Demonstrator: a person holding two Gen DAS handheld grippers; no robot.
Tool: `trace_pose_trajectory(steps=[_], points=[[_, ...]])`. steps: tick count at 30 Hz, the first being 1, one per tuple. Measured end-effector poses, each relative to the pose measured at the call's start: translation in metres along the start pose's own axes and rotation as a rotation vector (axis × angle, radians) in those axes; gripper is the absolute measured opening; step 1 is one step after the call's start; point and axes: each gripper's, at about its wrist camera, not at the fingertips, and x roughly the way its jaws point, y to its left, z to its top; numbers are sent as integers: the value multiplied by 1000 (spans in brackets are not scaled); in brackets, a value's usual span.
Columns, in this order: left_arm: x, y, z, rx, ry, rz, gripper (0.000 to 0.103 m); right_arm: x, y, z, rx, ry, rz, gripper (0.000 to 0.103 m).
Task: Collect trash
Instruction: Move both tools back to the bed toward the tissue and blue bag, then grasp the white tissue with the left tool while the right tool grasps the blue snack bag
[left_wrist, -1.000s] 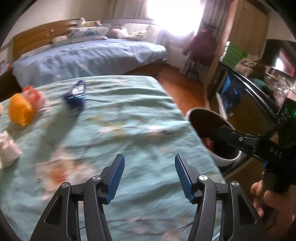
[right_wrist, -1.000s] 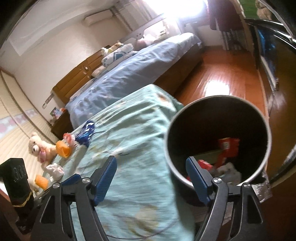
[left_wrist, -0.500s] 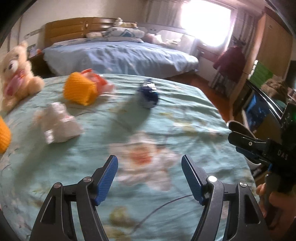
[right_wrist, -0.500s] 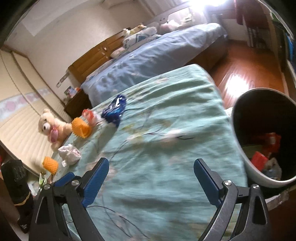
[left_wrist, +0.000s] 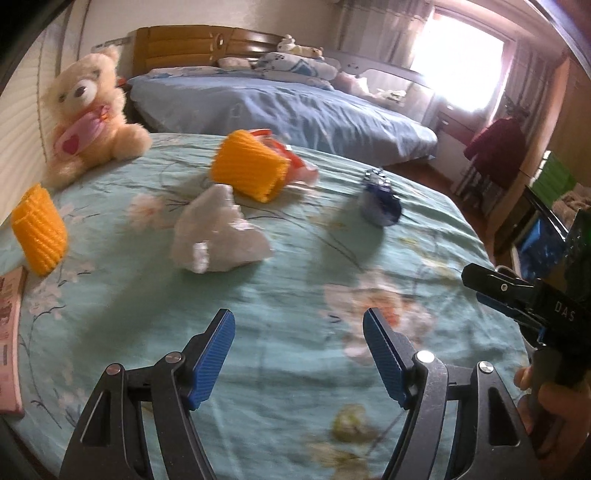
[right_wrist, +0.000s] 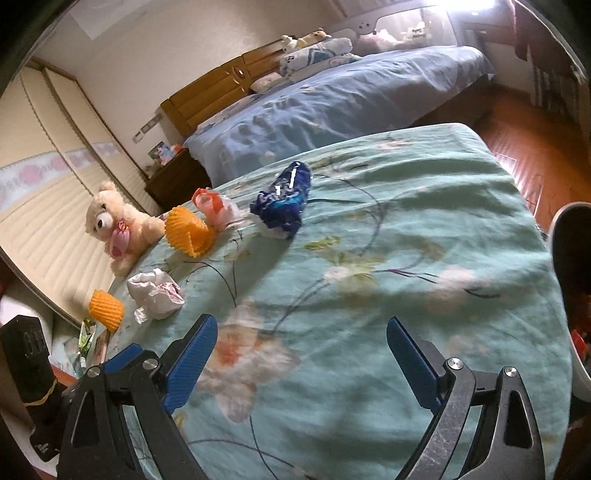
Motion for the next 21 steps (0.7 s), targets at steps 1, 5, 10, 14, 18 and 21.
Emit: trace_pose_trajectory(steps=[1,5,10,14,18,21], points=[[0,3,1,-5,-2,8,72,3,2,1,-6,2,2,94],[4,10,6,-20,-6,29,73,12,8,5,-17,8,7,94],[11,21,14,-41,-7,50,74,25,15,11,-35,17,14,94],[17,28,22,-52,-13,66,75,34,18,18,-44,18,14,94],[24,34,30,-60,-16,75,76,46,21,27,-51,15,17,94],[31,39,36,-59,-18,74,78,57,22,35,-54,17,13,94]])
